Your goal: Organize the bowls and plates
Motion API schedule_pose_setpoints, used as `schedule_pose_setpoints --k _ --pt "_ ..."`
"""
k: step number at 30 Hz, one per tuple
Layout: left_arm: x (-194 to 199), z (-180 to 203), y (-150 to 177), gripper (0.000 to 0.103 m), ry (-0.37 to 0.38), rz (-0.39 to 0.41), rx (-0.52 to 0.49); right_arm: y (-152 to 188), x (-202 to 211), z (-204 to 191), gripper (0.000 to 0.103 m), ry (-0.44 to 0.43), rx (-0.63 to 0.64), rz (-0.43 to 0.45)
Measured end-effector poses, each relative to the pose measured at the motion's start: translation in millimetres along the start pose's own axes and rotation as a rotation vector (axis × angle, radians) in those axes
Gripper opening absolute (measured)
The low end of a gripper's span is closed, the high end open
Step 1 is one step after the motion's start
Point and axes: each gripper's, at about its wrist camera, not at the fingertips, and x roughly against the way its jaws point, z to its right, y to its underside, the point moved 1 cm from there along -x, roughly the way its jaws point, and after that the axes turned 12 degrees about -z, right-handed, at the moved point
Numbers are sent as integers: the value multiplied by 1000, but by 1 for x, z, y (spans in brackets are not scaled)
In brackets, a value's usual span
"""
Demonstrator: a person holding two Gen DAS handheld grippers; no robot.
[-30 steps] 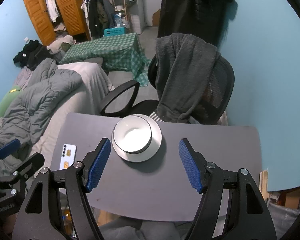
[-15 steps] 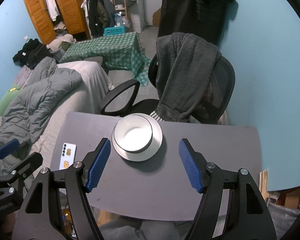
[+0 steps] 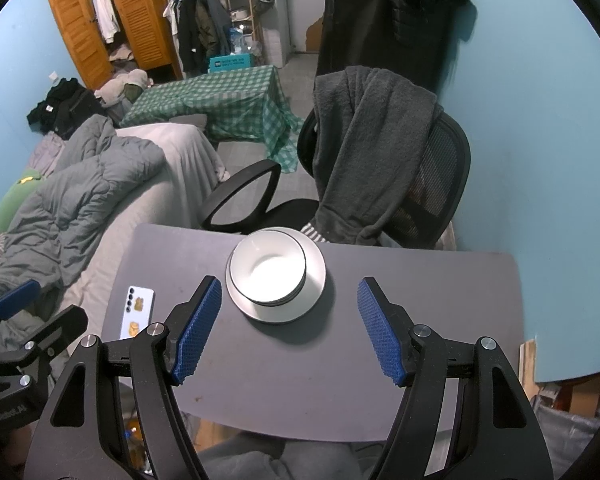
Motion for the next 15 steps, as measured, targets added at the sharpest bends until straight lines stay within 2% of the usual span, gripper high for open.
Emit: schedule_pose_setpoints --k 15 --pt "4 13 0 89 0 6 -24 -1 1 -4 70 -2 -6 1"
